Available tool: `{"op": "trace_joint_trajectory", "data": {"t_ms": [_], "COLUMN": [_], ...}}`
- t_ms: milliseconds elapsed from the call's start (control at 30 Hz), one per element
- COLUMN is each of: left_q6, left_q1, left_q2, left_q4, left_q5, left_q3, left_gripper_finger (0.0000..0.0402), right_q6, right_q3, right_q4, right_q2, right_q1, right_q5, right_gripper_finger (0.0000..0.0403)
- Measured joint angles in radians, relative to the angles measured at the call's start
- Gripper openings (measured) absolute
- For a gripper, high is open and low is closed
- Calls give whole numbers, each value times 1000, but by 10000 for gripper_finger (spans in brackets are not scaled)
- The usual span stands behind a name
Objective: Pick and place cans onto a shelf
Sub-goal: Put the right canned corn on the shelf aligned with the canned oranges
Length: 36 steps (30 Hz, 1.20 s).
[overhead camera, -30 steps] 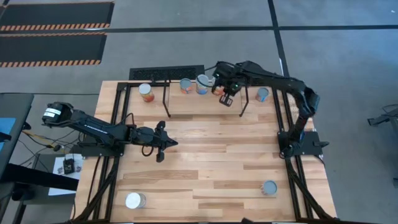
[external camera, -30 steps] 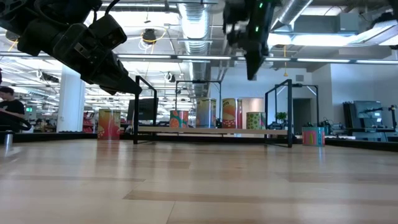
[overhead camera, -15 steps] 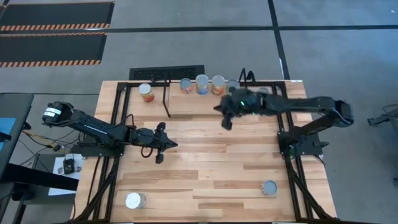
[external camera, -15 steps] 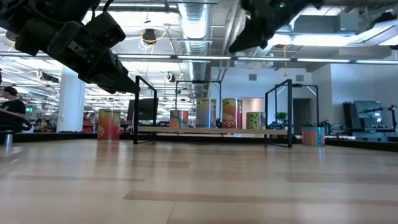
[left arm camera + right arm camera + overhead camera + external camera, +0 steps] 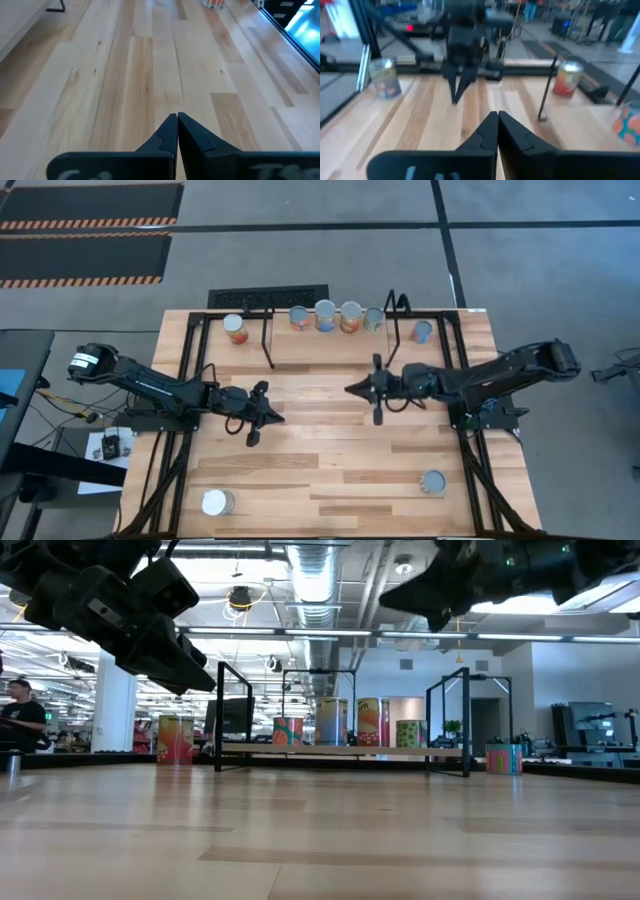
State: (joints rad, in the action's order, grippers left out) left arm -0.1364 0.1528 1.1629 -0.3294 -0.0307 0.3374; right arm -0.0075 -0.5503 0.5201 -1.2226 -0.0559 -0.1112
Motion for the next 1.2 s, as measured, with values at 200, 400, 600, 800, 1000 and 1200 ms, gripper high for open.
{"op": "trace_joint_trajectory", "data": {"t_ms": [200, 400, 600, 800, 1000, 1200], "left_q6": [-15, -41, -74, -88, -81, -71], "left_q1": [17, 93, 166, 190, 190, 190], "left_q2": [0, 0, 0, 0, 0, 0], "left_q4": [4, 19, 66, 79, 78, 78], "left_q5": [-10, -64, -114, -116, -152, -154], "left_q3": [0, 0, 1, 1, 1, 1], "left_gripper_finger": [0, 0, 0, 0, 0, 0], "right_q6": [-7, -88, -83, 203, 640, 876], "right_q3": [-10, -14, -14, -15, -14, 41], "right_q4": [7, 36, -85, -449, -1016, -1235], "right_q2": [-53, -57, -37, 20, 79, 168], "right_q1": [-34, -113, -238, -356, -305, -105], "right_q5": [0, -3, -128, -298, -522, -542], "right_gripper_finger": [23, 10, 5, 4, 5, 3]}}
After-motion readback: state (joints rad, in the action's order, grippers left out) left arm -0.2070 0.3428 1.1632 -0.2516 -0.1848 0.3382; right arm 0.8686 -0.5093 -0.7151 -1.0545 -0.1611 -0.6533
